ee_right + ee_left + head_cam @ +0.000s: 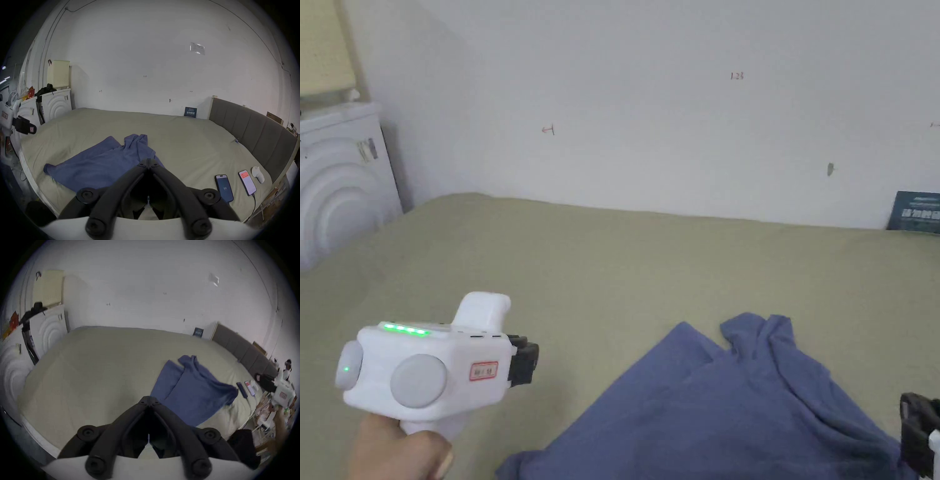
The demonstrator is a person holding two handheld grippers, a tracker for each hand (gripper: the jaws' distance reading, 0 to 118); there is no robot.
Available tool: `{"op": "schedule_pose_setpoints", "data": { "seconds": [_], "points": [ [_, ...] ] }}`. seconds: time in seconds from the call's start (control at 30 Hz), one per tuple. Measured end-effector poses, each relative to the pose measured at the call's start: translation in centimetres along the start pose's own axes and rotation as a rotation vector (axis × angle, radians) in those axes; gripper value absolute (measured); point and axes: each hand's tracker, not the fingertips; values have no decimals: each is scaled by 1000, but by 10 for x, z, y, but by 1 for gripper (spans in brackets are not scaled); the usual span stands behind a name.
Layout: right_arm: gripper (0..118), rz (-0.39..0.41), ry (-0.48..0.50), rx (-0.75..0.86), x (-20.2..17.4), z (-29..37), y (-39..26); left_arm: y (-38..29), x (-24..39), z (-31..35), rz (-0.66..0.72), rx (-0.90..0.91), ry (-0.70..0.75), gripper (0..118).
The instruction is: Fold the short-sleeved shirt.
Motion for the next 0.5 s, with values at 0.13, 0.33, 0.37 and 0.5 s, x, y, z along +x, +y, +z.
{"op": "schedule_pose_setpoints", "data": {
  "seconds": [0.13,0.33,0.37,0.5],
  "points": [
    [0,23,-6,-26,-1,-8,-4,11,37,24,11,-109,-55,0],
    [0,-7,10,-47,3,-16,-3,-12,16,-29,-22,-352,-119,111],
    [0,-7,13,-52,3,-17,-3,-20,15,-36,-19,-358,-126,107],
    [0,-6,31,-74,4,-27,-5,-62,10,-66,10,-440,-82,73]
  ]
}}
